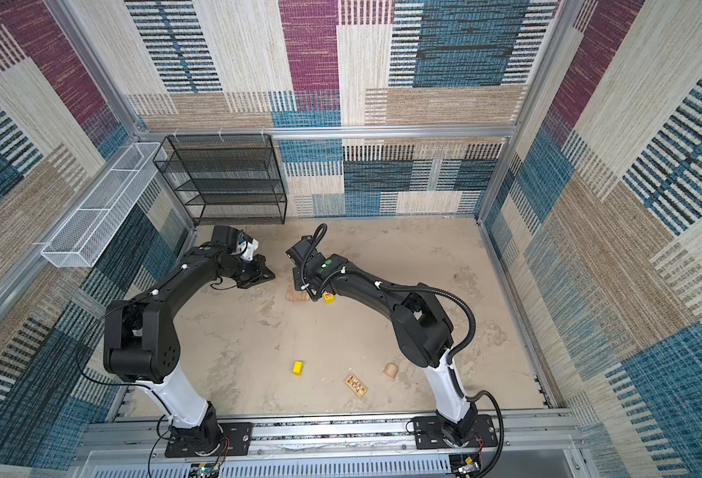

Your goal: Build the wood block tower

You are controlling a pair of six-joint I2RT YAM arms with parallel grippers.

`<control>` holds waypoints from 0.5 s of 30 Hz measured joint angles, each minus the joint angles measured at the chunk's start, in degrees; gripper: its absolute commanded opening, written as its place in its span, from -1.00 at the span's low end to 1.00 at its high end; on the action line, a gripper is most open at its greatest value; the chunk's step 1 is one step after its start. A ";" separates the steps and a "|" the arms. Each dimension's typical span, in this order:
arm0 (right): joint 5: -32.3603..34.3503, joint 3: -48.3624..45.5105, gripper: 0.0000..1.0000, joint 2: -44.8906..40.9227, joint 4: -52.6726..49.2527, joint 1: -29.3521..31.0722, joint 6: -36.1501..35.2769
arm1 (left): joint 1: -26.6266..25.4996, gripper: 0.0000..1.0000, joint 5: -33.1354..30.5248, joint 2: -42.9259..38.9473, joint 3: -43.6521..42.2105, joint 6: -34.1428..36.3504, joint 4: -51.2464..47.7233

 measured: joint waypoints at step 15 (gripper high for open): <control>-4.24 0.63 -0.80 4.70 0.24 -1.25 1.99 | 0.33 -1.00 4.42 7.37 0.68 -1.18 0.87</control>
